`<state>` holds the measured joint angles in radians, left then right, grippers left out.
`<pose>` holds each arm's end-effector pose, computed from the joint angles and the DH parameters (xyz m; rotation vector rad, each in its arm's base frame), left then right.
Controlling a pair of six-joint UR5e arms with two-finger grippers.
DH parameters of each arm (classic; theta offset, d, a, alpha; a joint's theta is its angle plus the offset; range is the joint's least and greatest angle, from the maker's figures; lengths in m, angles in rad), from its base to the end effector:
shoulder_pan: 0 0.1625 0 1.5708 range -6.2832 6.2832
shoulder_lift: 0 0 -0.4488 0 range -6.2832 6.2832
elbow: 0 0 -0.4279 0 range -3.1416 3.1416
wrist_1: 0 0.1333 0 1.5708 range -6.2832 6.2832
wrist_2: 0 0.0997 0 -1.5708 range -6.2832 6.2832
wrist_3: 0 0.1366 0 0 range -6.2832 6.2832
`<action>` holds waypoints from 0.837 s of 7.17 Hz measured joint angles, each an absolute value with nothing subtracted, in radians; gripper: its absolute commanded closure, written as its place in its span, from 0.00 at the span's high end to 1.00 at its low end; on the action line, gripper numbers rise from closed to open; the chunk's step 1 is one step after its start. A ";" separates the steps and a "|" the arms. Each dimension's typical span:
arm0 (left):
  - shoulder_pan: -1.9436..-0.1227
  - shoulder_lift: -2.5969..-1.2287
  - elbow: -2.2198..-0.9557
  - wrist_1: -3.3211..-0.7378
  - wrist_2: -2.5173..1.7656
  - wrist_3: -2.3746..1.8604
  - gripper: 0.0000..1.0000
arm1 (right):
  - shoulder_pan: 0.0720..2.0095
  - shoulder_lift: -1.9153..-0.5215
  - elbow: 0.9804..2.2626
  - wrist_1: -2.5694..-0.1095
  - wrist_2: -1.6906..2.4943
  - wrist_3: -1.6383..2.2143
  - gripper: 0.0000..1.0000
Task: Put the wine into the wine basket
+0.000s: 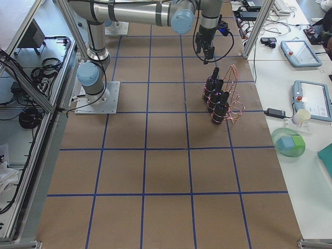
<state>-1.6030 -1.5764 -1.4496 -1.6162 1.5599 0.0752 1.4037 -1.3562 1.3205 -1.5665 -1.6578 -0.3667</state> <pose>-0.1520 -0.5320 0.5314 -0.1686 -3.1257 0.1102 0.0154 -0.6386 0.4834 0.3017 -3.0344 0.0112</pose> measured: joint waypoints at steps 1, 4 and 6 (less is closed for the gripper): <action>-1.603 -1.576 -1.450 -1.617 1.561 0.075 1.00 | 1.428 -1.374 1.321 -1.552 -1.653 -0.252 1.00; -1.603 -1.575 -1.450 -1.617 1.561 0.075 1.00 | 1.514 -1.433 1.342 -1.528 -1.648 0.029 1.00; -1.603 -1.575 -1.450 -1.617 1.561 0.075 1.00 | 1.530 -1.482 1.377 -1.516 -1.595 0.071 1.00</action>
<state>-1.6030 -1.5754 -1.4496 -1.6168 1.5615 0.0752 1.5301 -1.4819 1.3765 -1.5163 -1.5948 0.0706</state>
